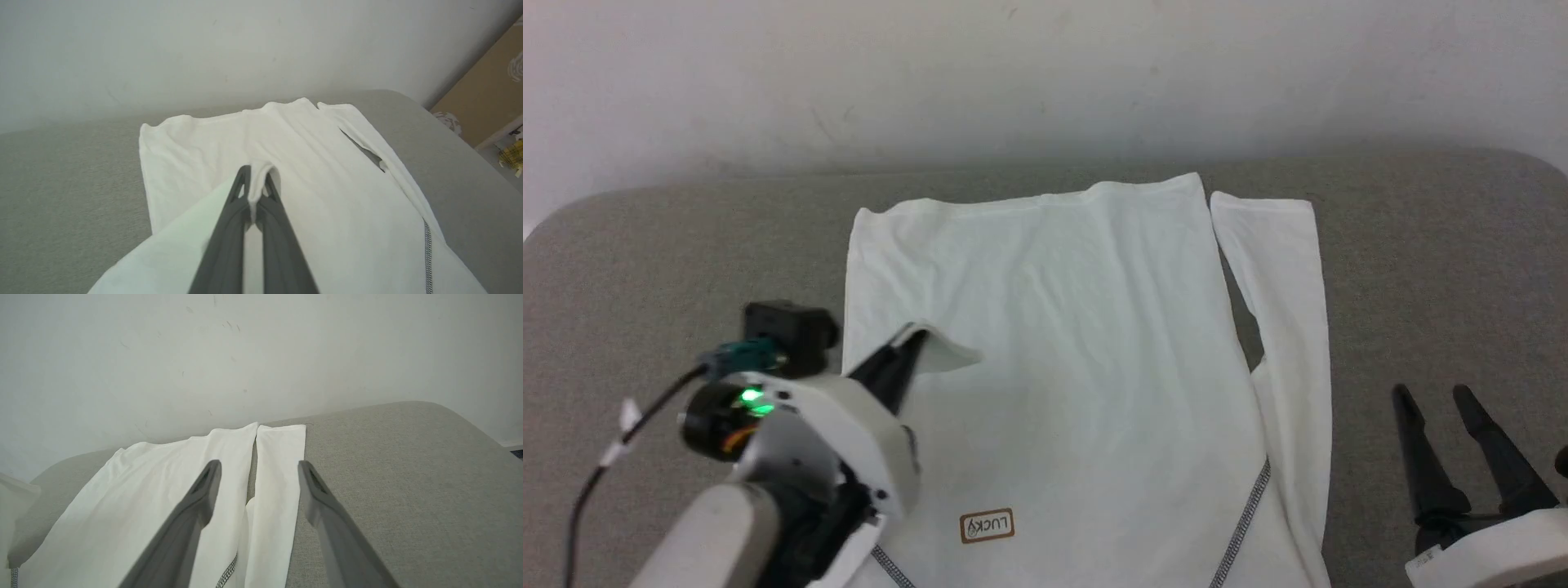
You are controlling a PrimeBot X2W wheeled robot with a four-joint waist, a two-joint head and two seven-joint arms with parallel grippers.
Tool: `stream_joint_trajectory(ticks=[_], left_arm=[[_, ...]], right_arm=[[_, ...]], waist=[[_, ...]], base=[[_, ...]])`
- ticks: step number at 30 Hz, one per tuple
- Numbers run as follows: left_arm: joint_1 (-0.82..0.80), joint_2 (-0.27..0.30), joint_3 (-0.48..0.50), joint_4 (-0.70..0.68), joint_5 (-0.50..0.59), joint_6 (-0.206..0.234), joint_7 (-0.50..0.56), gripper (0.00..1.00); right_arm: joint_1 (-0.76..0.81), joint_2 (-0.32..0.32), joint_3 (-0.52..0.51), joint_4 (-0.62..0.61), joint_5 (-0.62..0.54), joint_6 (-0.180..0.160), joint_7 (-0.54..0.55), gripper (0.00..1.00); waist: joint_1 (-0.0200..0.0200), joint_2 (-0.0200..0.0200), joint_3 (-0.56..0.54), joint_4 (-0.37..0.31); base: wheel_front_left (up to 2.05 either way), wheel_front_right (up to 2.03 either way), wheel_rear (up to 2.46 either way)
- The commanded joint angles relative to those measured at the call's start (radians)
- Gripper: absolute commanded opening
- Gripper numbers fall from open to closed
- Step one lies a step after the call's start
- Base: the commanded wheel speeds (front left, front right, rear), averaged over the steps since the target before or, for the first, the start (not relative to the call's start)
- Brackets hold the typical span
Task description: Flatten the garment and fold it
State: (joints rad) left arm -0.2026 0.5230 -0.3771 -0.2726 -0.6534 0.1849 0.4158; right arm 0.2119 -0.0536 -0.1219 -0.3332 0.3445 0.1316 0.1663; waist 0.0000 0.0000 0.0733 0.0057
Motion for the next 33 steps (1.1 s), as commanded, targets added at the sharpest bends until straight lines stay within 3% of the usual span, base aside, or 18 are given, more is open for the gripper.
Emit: stream_joint_trajectory(ticks=[1,7,12,16,22,23,24,25,33], left_arm=[[-0.029,-0.033,-0.036,0.011,0.01,-0.015,0.004,0.0],[-0.16,-0.235,-0.229,0.171,0.026,-0.104,-0.005,0.0],[-0.243,-0.378,-0.318,0.348,0.047,-0.144,-0.047,0.0],[-0.264,-0.438,-0.37,0.497,0.047,-0.169,-0.089,0.0],[-0.248,-0.466,-0.466,0.651,0.036,-0.232,-0.153,0.0],[-0.246,-0.468,-0.479,0.665,0.034,-0.239,-0.166,0.04],[-0.245,-0.469,-0.495,0.677,0.031,-0.248,-0.176,0.45],[-0.247,-0.47,-0.51,0.682,0.029,-0.258,-0.194,1.0],[-0.274,-0.47,-0.51,0.563,0.046,-0.272,-0.449,1.0]], right_arm=[[-0.006,0.003,-0.007,-0.003,0.0,-0.001,-0.001,1.0],[-0.022,0.003,-0.021,-0.013,0.0,-0.001,0.006,1.0],[-0.043,0.003,-0.01,-0.021,0.001,-0.001,0.011,1.0],[-0.057,0.003,0.003,-0.015,0.008,-0.001,0.009,1.0],[-0.073,0.003,0.006,0.002,0.012,-0.001,-0.002,1.0],[-0.075,0.003,0.007,0.005,0.012,-0.001,-0.003,1.0],[-0.077,0.003,0.008,0.008,0.012,-0.001,-0.004,1.0],[-0.079,0.003,0.009,0.011,0.01,-0.001,-0.004,1.0],[-0.069,0.003,0.018,0.016,-0.009,-0.001,-0.008,1.0]], waist=[[0.0,0.0,0.004,-0.015],[0.0,0.0,0.024,-0.06],[0.0,0.0,0.071,-0.104],[0.0,0.0,0.115,-0.134],[0.0,0.0,0.149,-0.145],[0.0,0.0,0.149,-0.142],[0.0,0.0,0.148,-0.138],[0.0,0.0,0.143,-0.132],[0.0,0.0,0.057,-0.08]], base=[[0.0,0.0,0.0],[0.0,0.0,0.0],[0.0,0.0,0.0],[0.0,0.0,0.0],[0.0,0.0,0.0],[0.0,0.0,0.0],[0.0,0.0,0.0],[0.0,0.0,0.0],[0.0,0.0,0.0]])
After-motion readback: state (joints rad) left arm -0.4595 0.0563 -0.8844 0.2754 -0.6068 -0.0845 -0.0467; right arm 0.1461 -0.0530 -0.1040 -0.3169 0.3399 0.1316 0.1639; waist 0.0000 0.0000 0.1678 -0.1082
